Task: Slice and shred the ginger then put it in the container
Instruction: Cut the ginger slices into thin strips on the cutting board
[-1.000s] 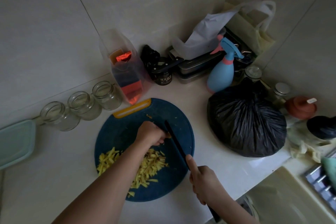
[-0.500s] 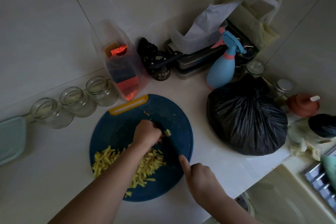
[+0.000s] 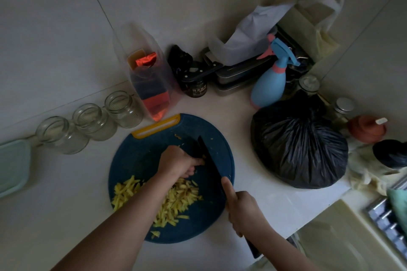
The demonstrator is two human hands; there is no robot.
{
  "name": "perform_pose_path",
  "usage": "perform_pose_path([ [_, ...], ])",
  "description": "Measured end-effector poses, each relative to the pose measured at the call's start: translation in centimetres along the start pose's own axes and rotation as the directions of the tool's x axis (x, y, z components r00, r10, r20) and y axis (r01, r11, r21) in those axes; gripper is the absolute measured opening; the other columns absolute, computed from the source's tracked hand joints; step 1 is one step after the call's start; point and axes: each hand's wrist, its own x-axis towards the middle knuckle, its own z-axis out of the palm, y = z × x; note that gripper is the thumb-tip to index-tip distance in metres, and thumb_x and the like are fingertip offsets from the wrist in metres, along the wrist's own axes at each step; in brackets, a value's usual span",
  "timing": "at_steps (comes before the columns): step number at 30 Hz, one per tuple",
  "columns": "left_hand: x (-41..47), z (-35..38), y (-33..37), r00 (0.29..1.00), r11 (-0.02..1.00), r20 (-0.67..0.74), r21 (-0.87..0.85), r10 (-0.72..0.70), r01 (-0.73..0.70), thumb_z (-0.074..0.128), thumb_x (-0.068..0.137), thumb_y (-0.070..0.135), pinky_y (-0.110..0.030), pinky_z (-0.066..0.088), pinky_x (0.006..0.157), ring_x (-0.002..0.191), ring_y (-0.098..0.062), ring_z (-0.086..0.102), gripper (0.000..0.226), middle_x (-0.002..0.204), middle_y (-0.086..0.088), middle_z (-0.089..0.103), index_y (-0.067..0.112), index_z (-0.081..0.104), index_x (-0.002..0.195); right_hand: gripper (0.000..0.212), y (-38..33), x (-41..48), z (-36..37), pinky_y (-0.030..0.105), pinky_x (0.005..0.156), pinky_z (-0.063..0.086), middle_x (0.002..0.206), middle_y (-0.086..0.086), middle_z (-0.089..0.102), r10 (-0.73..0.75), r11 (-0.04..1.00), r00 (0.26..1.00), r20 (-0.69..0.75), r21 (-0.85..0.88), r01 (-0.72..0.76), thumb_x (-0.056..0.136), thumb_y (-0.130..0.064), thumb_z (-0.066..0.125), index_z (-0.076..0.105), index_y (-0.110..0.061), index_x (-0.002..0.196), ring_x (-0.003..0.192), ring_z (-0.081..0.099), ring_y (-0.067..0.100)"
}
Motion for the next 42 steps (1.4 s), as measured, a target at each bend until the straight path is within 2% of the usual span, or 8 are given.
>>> perform_pose_path([
  [4, 0.1, -0.3, 0.3, 0.998, 0.998, 0.031, -0.01, -0.059, 0.059, 0.083, 0.073, 0.023, -0.027, 0.057, 0.062, 0.058, -0.014, 0.065, 0.028, 0.067, -0.009, 0.067, 0.001, 0.065, 0.072, 0.048, 0.4, -0.6, 0.3, 0.029, 0.041, 0.034, 0.09, 0.016, 0.067, 0.036, 0.993, 0.999, 0.035, 0.114, -0.04, 0.1, -0.045, 0.04, 0.052, -0.007, 0.073, 0.042, 0.043, 0.018],
  [7, 0.2, -0.4, 0.6, 0.992, 0.994, 0.087, -0.032, -0.097, 0.1, 0.08, 0.076, 0.019, -0.026, 0.055, 0.063, 0.059, -0.014, 0.063, 0.025, 0.068, -0.01, 0.066, 0.0, 0.064, 0.075, 0.05, 0.7, -0.9, 0.1, 0.027, 0.04, 0.034, 0.081, 0.013, 0.064, 0.042, 0.994, 0.999, 0.008, 0.099, -0.043, 0.099, -0.05, 0.039, 0.048, -0.012, 0.068, 0.041, 0.04, 0.016],
  [9, 0.2, -0.6, 0.7, 0.988, 0.993, 0.108, -0.036, -0.109, 0.113, 0.079, 0.077, 0.017, -0.027, 0.055, 0.065, 0.061, -0.016, 0.063, 0.023, 0.069, -0.011, 0.065, -0.001, 0.065, 0.077, 0.046, 0.5, -1.1, 0.1, 0.028, 0.039, 0.035, 0.098, 0.019, 0.068, 0.052, 0.986, 0.998, 0.039, 0.158, -0.058, 0.1, -0.045, 0.043, 0.048, -0.008, 0.073, 0.04, 0.042, 0.018],
  [15, 0.2, -0.7, 0.5, 0.984, 0.993, 0.141, -0.023, -0.109, 0.114, 0.076, 0.08, 0.017, -0.023, 0.053, 0.059, 0.062, -0.015, 0.062, 0.021, 0.07, -0.01, 0.065, 0.001, 0.063, 0.076, 0.051, 0.3, -1.4, 0.5, 0.029, 0.042, 0.035, 0.09, 0.02, 0.068, 0.103, 0.974, 0.988, 0.119, 0.191, -0.125, 0.099, -0.048, 0.041, 0.057, 0.0, 0.093, 0.039, 0.041, 0.017],
  [19, 0.3, -0.6, 0.3, 0.984, 0.994, 0.147, -0.029, -0.102, 0.108, 0.077, 0.079, 0.018, -0.025, 0.054, 0.064, 0.061, -0.015, 0.063, 0.021, 0.067, -0.01, 0.065, 0.001, 0.065, 0.076, 0.063, -0.1, -1.8, 0.2, 0.023, 0.04, 0.036, 0.047, 0.002, 0.042, 0.125, 0.979, 0.988, 0.088, 0.148, -0.137, 0.089, -0.069, 0.04, 0.045, -0.009, 0.069, 0.034, 0.038, 0.017],
  [30, 0.3, -0.8, 0.4, 0.981, 0.995, 0.165, -0.003, -0.098, 0.1, 0.074, 0.082, 0.016, -0.021, 0.053, 0.055, 0.061, -0.014, 0.063, 0.021, 0.067, -0.009, 0.064, -0.002, 0.065, 0.08, 0.066, -0.6, -2.0, 0.5, 0.023, 0.039, 0.035, 0.043, 0.001, 0.042, 0.085, 0.995, 0.993, 0.078, 0.04, -0.088, 0.089, -0.07, 0.036, 0.044, -0.008, 0.064, 0.031, 0.039, 0.016],
  [38, 0.7, -0.7, 0.3, 0.978, 0.993, 0.176, 0.025, -0.117, 0.114, 0.067, 0.088, 0.013, -0.024, 0.053, 0.061, 0.061, -0.015, 0.062, 0.019, 0.067, -0.01, 0.063, 0.0, 0.061, 0.075, 0.059, -1.1, -1.2, 1.2, 0.025, 0.041, 0.04, 0.064, 0.005, 0.048, 0.075, 0.986, 0.996, 0.048, -0.154, -0.066, 0.095, -0.065, 0.028, 0.044, -0.014, 0.07, 0.046, 0.046, 0.016],
  [42, 0.8, -0.6, 0.2, 0.982, 0.996, 0.162, 0.019, -0.094, 0.092, 0.072, 0.085, 0.015, -0.026, 0.055, 0.063, 0.061, -0.015, 0.064, 0.02, 0.067, -0.01, 0.065, -0.004, 0.066, 0.084, 0.043, -1.7, -0.1, 1.9, 0.026, 0.039, 0.035, 0.055, 0.003, 0.045, 0.058, 0.998, 0.997, 0.057, 0.003, -0.059, 0.1, -0.053, 0.034, 0.05, -0.021, 0.076, 0.037, 0.043, 0.016],
])
